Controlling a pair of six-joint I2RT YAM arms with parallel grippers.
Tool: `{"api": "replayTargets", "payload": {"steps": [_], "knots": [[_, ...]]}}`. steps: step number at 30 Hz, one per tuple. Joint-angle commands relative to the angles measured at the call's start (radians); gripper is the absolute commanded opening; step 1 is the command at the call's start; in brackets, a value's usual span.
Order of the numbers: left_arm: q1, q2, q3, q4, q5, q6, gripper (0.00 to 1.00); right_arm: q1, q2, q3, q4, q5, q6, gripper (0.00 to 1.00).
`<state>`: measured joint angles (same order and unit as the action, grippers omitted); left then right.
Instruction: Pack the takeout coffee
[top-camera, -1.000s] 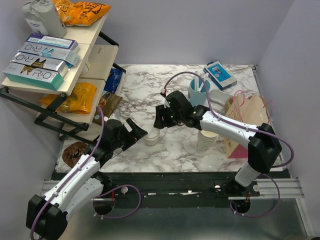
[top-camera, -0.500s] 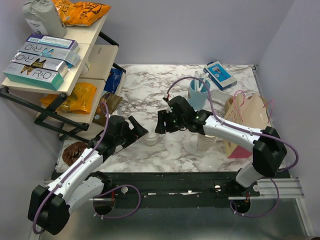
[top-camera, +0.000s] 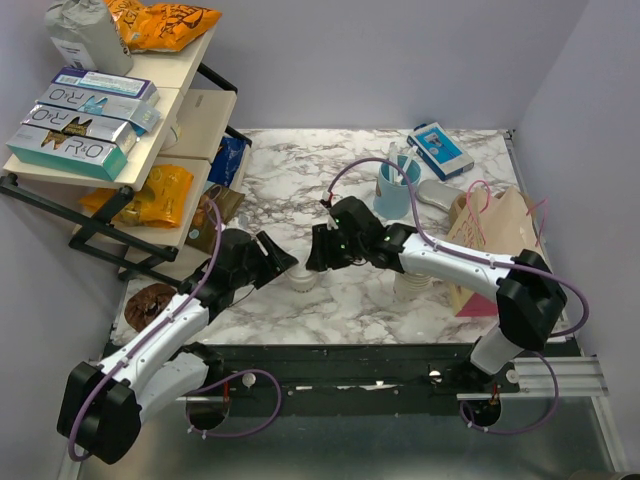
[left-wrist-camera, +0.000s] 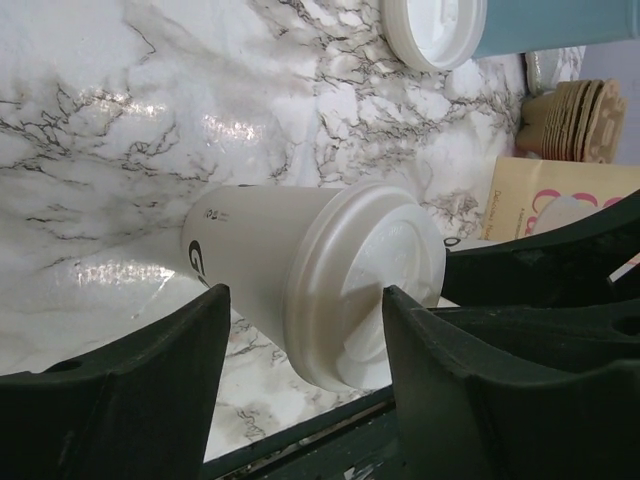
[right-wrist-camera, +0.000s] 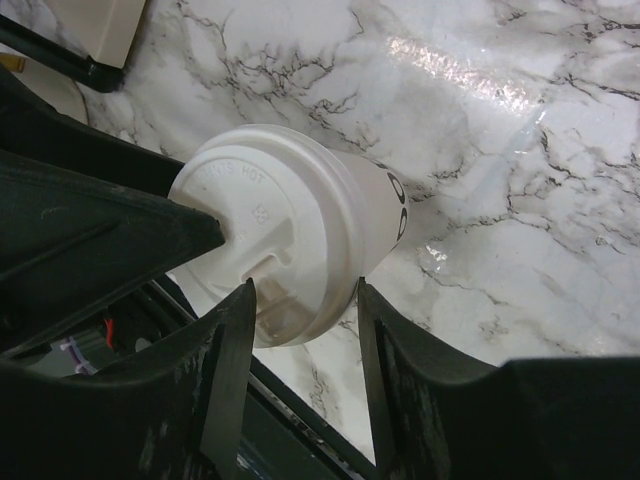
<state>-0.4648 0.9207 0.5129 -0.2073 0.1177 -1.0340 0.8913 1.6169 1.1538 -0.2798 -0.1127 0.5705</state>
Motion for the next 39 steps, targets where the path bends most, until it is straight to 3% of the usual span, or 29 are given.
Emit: {"api": "replayTargets", "payload": {"steps": [1, 11, 17, 20, 23, 25, 37, 39], "knots": [[0.000, 0.012, -0.013, 0.029, 0.014, 0.009, 0.64, 0.009, 0.023, 0.023, 0.007, 0.013, -0.001, 0.51], [0.000, 0.020, -0.037, 0.066, 0.046, -0.001, 0.39, 0.034, 0.034, 0.061, -0.015, 0.022, -0.035, 0.51], [0.000, 0.021, -0.074, 0.083, 0.053, -0.014, 0.35, 0.051, 0.055, 0.073, -0.036, 0.030, -0.024, 0.51], [0.000, 0.021, -0.088, 0.069, 0.048, -0.017, 0.35, 0.051, 0.052, 0.041, -0.039, 0.073, 0.003, 0.50], [0.000, 0.021, -0.085, 0.013, 0.013, -0.008, 0.46, 0.051, 0.044, -0.005, -0.039, 0.100, 0.032, 0.50], [0.000, 0.018, -0.082, -0.023, -0.003, -0.008, 0.49, 0.049, 0.046, -0.032, -0.042, 0.135, 0.040, 0.49], [0.000, 0.026, -0.083, -0.204, -0.069, -0.031, 0.51, 0.043, 0.089, -0.048, -0.076, 0.217, 0.055, 0.48], [0.000, 0.018, -0.083, -0.198, -0.063, -0.032, 0.57, 0.044, 0.084, -0.031, -0.085, 0.225, 0.046, 0.50]]}}
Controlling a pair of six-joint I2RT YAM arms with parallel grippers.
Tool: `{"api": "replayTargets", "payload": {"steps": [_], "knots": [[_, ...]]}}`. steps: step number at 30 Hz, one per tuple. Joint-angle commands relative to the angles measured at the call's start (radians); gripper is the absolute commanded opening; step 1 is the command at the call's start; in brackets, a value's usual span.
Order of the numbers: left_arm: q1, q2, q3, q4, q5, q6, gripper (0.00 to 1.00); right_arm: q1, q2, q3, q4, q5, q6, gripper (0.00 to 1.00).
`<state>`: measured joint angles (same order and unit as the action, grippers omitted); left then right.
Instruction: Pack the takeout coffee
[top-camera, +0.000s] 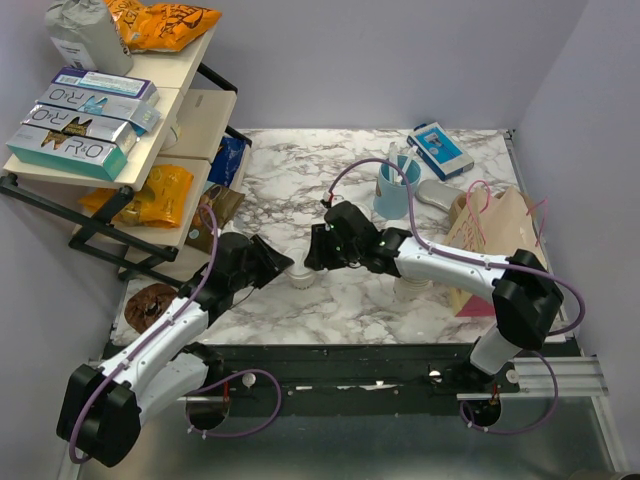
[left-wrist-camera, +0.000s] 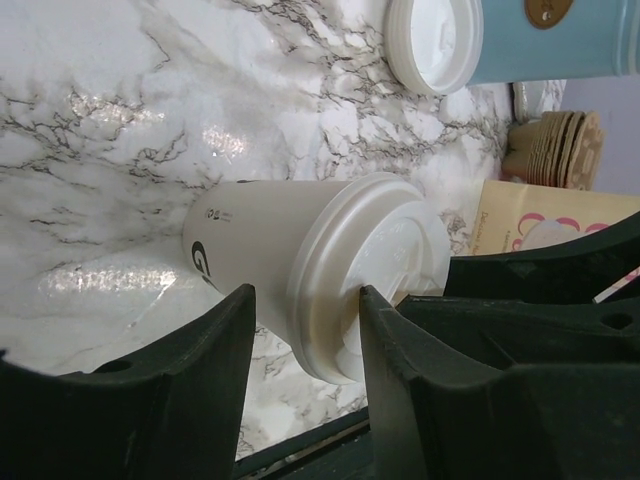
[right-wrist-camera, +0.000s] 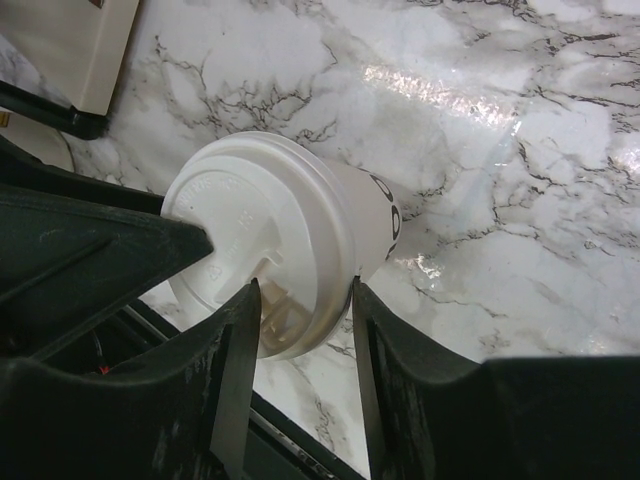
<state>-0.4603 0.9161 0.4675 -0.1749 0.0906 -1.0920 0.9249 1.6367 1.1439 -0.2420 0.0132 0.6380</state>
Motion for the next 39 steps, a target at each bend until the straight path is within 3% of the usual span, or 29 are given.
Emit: {"api": "replayTargets", "payload": {"steps": [1, 6, 10, 15, 26, 39], "knots": [[-0.005, 0.009, -0.036, -0.222, -0.029, 0.027, 0.60, 0.011, 0.060, -0.015, -0.123, 0.096, -0.026, 0.51], [-0.006, -0.023, 0.026, -0.195, 0.004, 0.047, 0.78, 0.011, 0.028, 0.053, -0.140, 0.080, -0.061, 0.57], [-0.006, -0.023, 0.124, -0.228, 0.001, 0.073, 0.84, 0.011, 0.015, 0.117, -0.146, 0.093, -0.066, 0.64], [-0.005, -0.051, 0.158, -0.252, -0.014, 0.087, 0.99, 0.009, 0.006, 0.181, -0.146, 0.108, -0.069, 0.73], [-0.005, -0.003, 0.186, -0.267, -0.061, 0.138, 0.99, 0.009, -0.023, 0.122, -0.141, 0.073, -0.037, 0.73], [0.003, 0.033, 0.111, -0.077, 0.040, 0.121, 0.91, 0.009, 0.026, 0.111, -0.074, -0.004, -0.044, 0.56]]}}
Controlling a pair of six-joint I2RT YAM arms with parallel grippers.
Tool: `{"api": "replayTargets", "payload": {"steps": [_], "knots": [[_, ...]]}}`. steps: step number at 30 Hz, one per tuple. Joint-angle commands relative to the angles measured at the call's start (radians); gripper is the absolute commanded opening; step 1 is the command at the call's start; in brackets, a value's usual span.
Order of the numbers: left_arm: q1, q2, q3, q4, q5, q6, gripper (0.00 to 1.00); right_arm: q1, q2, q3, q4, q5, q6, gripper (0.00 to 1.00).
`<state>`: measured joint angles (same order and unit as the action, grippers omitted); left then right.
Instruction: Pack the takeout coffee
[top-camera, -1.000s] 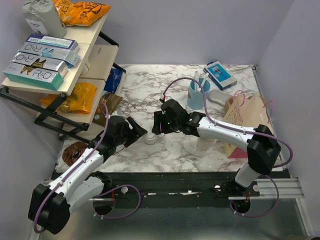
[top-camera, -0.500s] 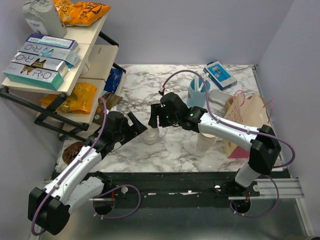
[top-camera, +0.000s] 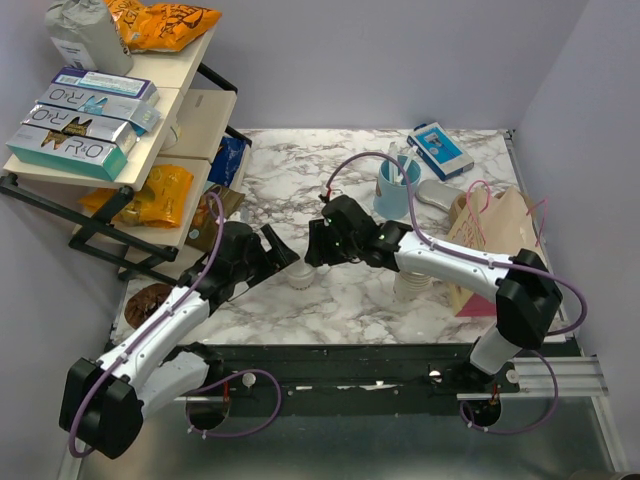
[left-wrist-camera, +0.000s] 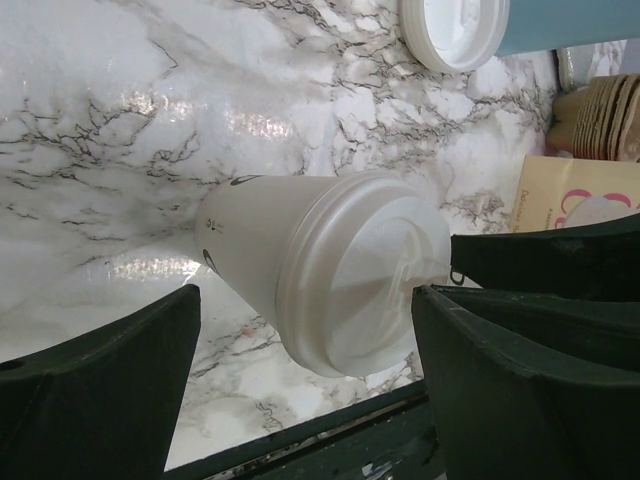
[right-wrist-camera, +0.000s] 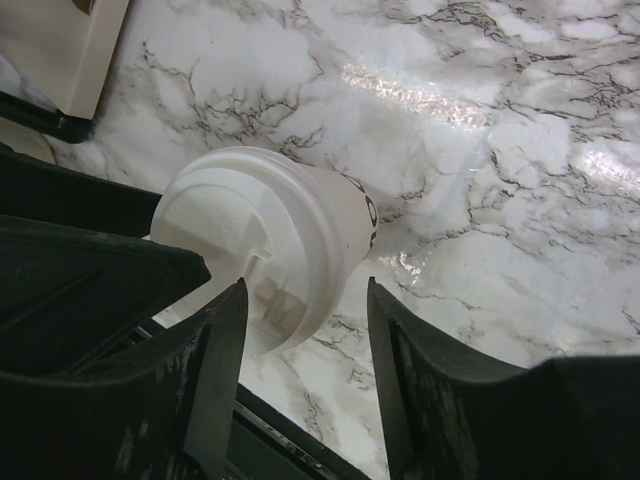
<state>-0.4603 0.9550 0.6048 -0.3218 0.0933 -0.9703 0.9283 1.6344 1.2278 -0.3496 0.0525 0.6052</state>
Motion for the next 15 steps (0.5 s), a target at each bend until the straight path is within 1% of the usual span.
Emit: {"api": "replayTargets", "payload": {"steps": [1, 3, 5, 6, 7, 9, 10, 13, 15], "knots": [[0.005, 0.001, -0.025, 0.072, 0.036, 0.002, 0.89, 0.006, 0.030, 0.030, 0.035, -0.043, -0.012, 0.54], [0.009, 0.008, -0.027, 0.070, 0.036, 0.004, 0.87, 0.007, 0.031, 0.035, 0.035, -0.045, -0.019, 0.53], [0.015, 0.024, -0.031, 0.078, 0.043, 0.005, 0.82, 0.006, 0.033, 0.038, 0.038, -0.045, -0.021, 0.51], [0.015, 0.025, -0.034, 0.085, 0.049, 0.004, 0.80, 0.006, 0.033, 0.039, 0.040, -0.074, -0.025, 0.49], [0.015, 0.033, -0.039, 0.095, 0.055, 0.002, 0.74, 0.007, 0.035, 0.041, 0.043, -0.080, -0.028, 0.47], [0.017, 0.037, -0.049, 0.116, 0.071, -0.001, 0.70, 0.007, 0.036, 0.041, 0.055, -0.092, -0.036, 0.45], [0.017, 0.040, -0.050, 0.121, 0.074, -0.001, 0.65, 0.007, 0.038, 0.041, 0.060, -0.106, -0.041, 0.44], [0.017, 0.048, -0.054, 0.127, 0.079, -0.001, 0.60, 0.007, 0.042, 0.050, 0.063, -0.112, -0.051, 0.39], [0.018, 0.050, -0.060, 0.130, 0.082, -0.002, 0.58, 0.009, 0.050, 0.059, 0.057, -0.109, -0.061, 0.38]]}}
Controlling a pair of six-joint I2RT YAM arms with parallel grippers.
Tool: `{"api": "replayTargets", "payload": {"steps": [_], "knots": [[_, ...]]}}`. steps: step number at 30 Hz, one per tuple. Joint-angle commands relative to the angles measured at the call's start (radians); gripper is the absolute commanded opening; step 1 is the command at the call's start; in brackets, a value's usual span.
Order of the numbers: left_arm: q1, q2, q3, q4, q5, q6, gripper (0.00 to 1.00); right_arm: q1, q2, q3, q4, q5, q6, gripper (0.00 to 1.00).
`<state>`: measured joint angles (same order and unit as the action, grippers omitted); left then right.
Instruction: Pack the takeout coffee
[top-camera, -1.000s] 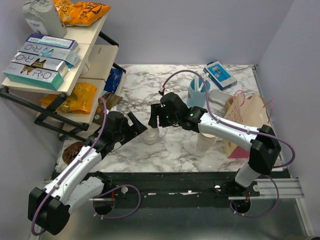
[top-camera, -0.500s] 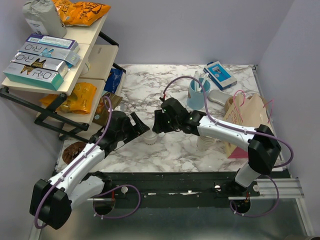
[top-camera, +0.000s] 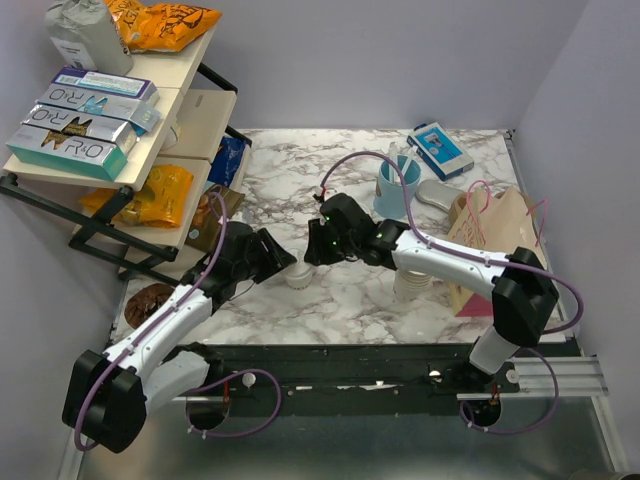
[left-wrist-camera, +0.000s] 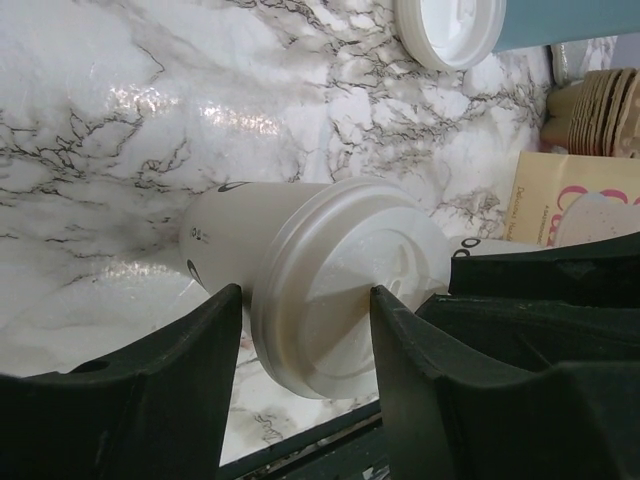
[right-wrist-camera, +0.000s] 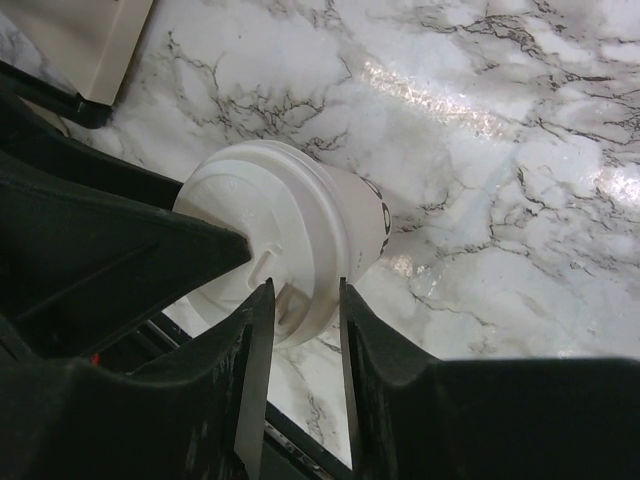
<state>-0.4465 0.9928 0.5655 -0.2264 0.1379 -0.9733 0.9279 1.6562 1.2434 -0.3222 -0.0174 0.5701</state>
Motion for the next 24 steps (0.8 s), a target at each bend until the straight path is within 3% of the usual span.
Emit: {"api": "replayTargets", "payload": {"steps": [1, 7, 14, 18, 20, 24], "knots": [[0.005, 0.013, -0.022, 0.032, 0.035, 0.001, 0.57, 0.009, 0.030, 0.047, 0.028, -0.035, -0.029, 0.38], [0.006, -0.003, -0.068, 0.032, 0.034, -0.018, 0.52, 0.008, 0.060, 0.065, -0.034, 0.014, -0.039, 0.38], [0.008, -0.020, -0.139, -0.034, 0.002, -0.054, 0.53, 0.008, 0.132, 0.116, -0.185, 0.186, -0.071, 0.38], [0.008, -0.052, -0.187, -0.013, 0.052, -0.070, 0.53, 0.008, 0.163, 0.114, -0.163, 0.224, -0.217, 0.38], [0.006, -0.088, -0.200, 0.008, 0.081, -0.070, 0.58, 0.009, 0.178, 0.120, -0.147, 0.199, -0.281, 0.38], [0.006, -0.169, -0.173, -0.020, 0.078, -0.047, 0.80, 0.008, 0.183, 0.146, -0.100, 0.126, -0.395, 0.38]]}}
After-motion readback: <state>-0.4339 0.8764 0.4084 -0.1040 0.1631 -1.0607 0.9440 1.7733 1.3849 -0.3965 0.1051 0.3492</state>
